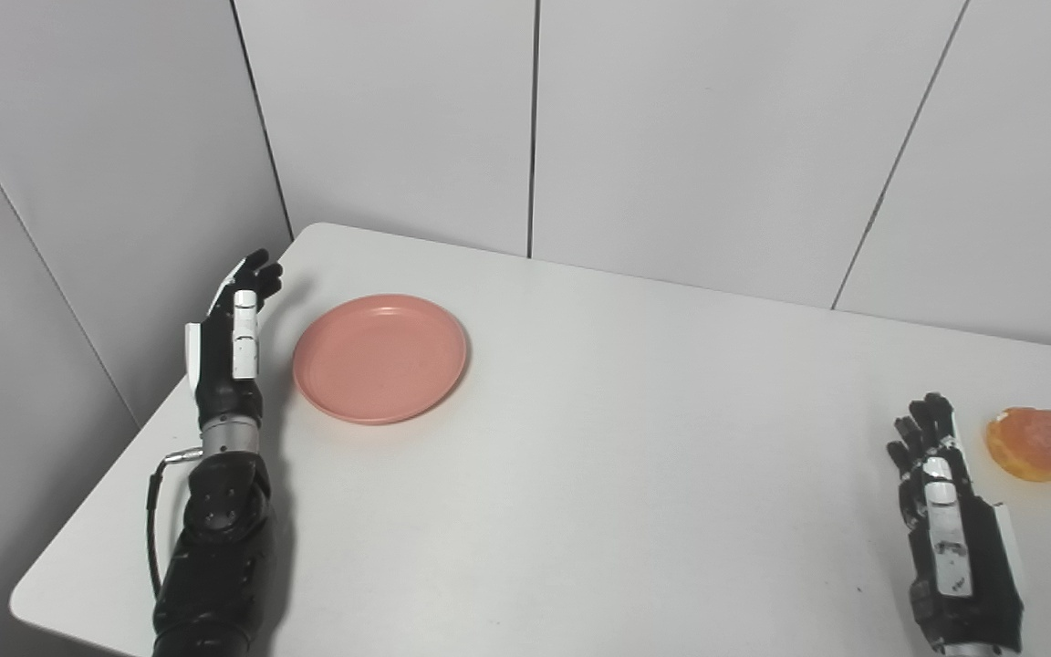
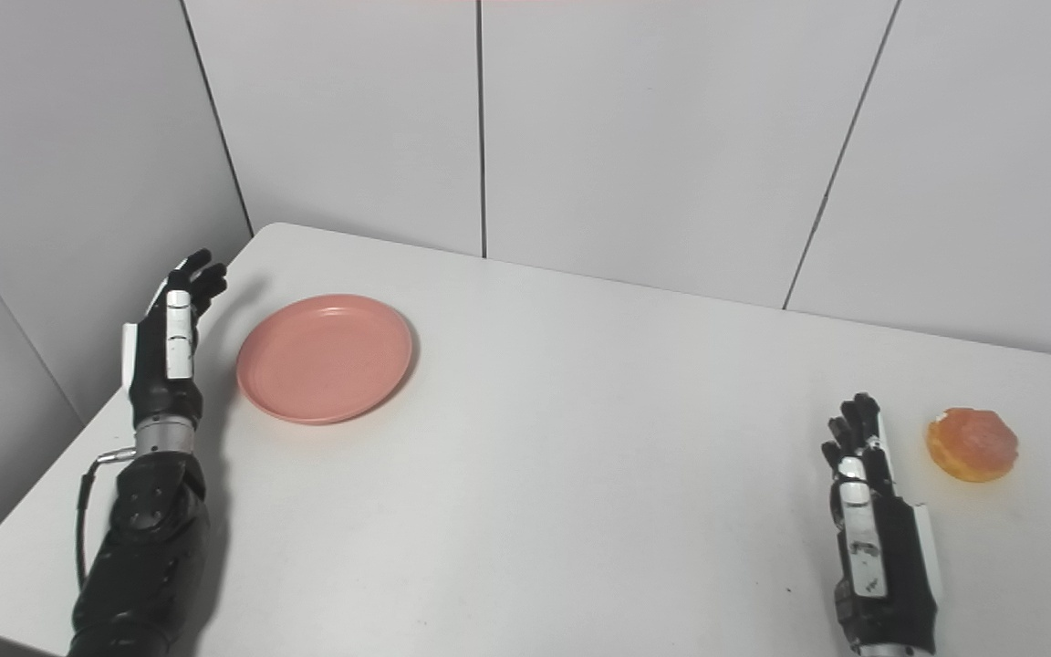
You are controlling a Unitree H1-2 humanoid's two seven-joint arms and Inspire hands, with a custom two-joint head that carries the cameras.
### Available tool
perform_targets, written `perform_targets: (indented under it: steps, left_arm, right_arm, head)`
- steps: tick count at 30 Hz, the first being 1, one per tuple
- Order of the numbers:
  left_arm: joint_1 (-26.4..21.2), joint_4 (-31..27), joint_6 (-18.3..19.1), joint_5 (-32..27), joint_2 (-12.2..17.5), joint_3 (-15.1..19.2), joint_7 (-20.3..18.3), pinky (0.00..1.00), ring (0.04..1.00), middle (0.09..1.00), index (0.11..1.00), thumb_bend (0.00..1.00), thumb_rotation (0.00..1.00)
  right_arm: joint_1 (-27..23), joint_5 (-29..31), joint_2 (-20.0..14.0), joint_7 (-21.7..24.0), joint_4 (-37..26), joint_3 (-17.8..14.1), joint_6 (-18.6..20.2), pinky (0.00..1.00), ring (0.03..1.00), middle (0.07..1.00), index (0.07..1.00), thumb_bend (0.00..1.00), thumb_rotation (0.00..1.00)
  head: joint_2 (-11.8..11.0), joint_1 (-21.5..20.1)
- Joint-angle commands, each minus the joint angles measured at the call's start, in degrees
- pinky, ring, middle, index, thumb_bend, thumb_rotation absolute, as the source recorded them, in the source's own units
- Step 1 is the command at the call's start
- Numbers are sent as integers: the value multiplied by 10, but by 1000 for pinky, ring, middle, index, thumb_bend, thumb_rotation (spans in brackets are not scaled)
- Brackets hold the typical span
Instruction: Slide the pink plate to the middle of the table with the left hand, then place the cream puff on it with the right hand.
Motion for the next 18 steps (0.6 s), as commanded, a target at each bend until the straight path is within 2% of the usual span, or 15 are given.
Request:
perform_targets:
  steps: [1,3,5,8,11,15,18]
  left_arm:
    - [-26,3,-26,-9,20,2,-7,892,815,808,795,736,1000]
    - [-27,12,-22,-13,24,0,-10,933,834,825,809,756,1000]
    - [-25,18,-3,-12,29,-7,-16,963,864,854,838,778,1000]
    - [-29,41,-4,-16,34,-16,-27,987,885,870,858,775,1000]
    - [-35,64,-13,-20,36,-24,-39,992,887,869,861,758,1000]
    - [-36,70,-6,-35,33,-31,-63,951,895,881,878,730,1000]
    - [-35,68,4,-27,32,-39,-67,954,908,896,890,721,1000]
  right_arm:
    - [40,2,-2,5,49,-3,-14,1000,1000,1000,1000,456,884]
    - [41,3,-4,8,48,-3,-13,1000,1000,1000,1000,459,885]
    - [40,3,-4,9,50,-3,-18,1000,1000,1000,1000,450,885]
    - [40,-2,-5,8,48,-1,-17,1000,1000,1000,1000,439,910]
    - [41,-2,-4,7,47,-1,-18,1000,1000,1000,1000,444,903]
    - [43,-6,-3,1,42,-2,-14,1000,1000,1000,1000,441,904]
    - [43,-6,-2,1,41,-3,-12,1000,1000,1000,1000,445,904]
  head:
    - [1,1]
    - [1,1]
    - [1,1]
    - [2,1]
    - [3,1]
    - [5,1]
    - [5,1]
